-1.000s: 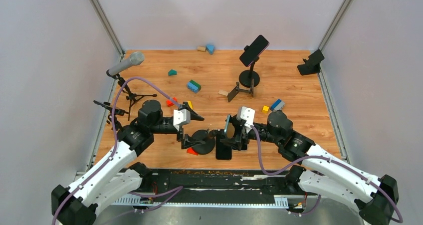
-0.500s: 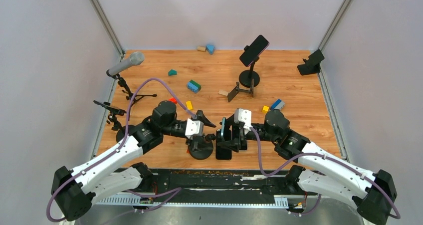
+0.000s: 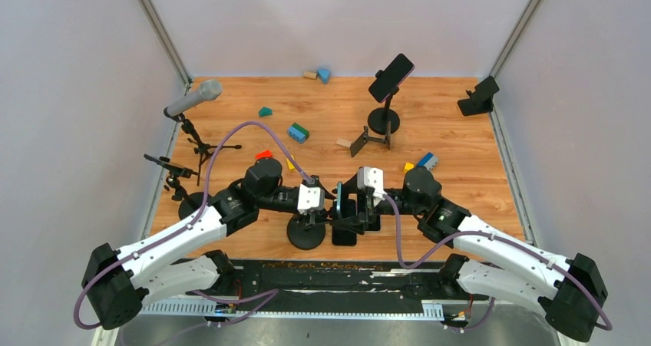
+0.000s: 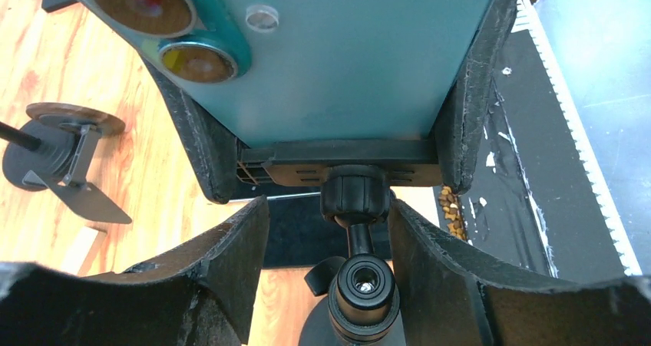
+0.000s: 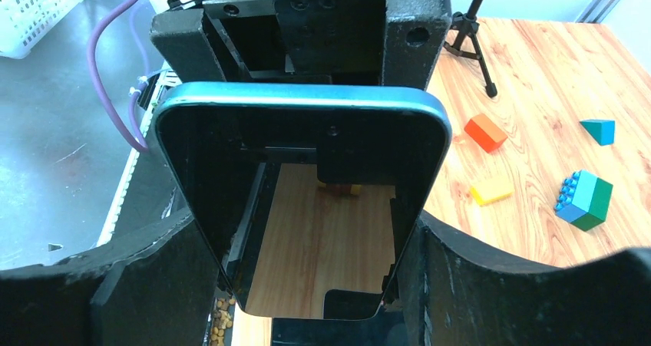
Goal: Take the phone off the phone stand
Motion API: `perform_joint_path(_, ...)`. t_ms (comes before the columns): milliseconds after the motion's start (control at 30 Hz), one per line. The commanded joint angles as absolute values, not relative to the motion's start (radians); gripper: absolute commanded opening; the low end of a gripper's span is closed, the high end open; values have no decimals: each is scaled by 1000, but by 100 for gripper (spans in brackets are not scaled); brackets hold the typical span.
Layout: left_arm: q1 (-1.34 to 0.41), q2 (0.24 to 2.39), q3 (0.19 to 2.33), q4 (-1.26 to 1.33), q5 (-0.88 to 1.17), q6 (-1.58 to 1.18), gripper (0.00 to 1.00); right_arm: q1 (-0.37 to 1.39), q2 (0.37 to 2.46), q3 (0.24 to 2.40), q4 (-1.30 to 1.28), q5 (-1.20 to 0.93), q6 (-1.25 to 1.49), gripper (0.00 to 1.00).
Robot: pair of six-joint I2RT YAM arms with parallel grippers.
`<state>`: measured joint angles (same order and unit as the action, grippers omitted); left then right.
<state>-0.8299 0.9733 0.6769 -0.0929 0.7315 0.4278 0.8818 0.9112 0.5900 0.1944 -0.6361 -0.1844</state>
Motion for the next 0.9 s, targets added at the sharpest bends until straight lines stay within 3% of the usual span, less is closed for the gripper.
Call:
perform_joint_path(0,-833,980,699,-31,704,434,65,889,934,580,242,-741,-124,0)
perform_joint_path(433,-833,966,686,33,696,398,59,889,984,578,261,-752,-114,0)
perform_joint_path(567,-833,974,696,42,691,376,36,889,985,578,260,-746,-112,0)
perform_joint_path(633,-833,993,702,49,685,344,9,890,981,582,255,-727,-112,0)
perform_joint_path(667,-833,998,707,48,686,341,4,891,977,584,253,-717,-114,0)
perform_joint_path(700,-833,1006,709,42,692,345,0,890,973,585,251,-704,-115,0)
perform_joint_path(867,-833,1006,691,53,703,349,0,889,960,592,231,-656,-109,0)
